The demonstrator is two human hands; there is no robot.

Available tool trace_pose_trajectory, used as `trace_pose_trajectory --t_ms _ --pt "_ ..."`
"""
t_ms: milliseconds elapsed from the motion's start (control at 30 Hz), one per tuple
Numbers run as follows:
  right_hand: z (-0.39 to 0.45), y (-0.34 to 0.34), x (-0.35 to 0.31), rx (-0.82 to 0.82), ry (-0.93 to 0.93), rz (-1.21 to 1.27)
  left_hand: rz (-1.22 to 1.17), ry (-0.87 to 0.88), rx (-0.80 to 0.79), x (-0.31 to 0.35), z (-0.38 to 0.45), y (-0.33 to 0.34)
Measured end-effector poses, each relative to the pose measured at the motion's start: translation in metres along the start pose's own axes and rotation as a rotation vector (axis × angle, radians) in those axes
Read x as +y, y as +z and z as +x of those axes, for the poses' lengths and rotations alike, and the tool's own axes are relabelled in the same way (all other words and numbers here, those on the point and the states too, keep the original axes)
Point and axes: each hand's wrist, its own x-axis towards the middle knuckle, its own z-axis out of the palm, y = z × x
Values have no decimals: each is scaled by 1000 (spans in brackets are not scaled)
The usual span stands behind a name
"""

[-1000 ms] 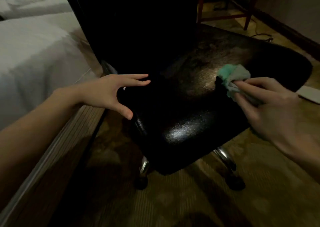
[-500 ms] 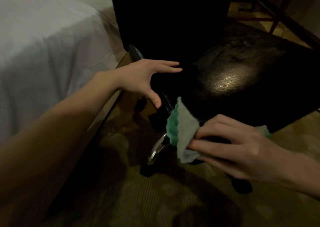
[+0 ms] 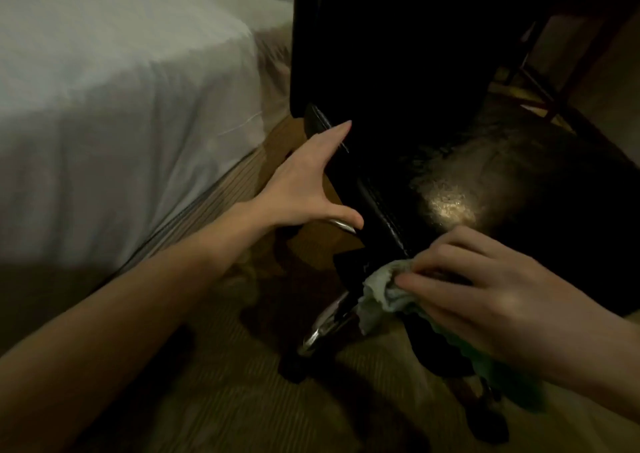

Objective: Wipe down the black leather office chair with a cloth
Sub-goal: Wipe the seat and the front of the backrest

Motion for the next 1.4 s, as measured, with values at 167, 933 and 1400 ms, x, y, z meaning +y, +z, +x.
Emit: trace_pose_trajectory --t_ms 167,933,1400 --pt "52 0 20 -86 78 20 -59 -210 16 -31 -3 -11" --pt "174 48 124 0 379 -79 157 -108 -195 -36 -6 -9" --pt "203 57 117 -170 310 -121 69 -189 -156 -53 -10 6"
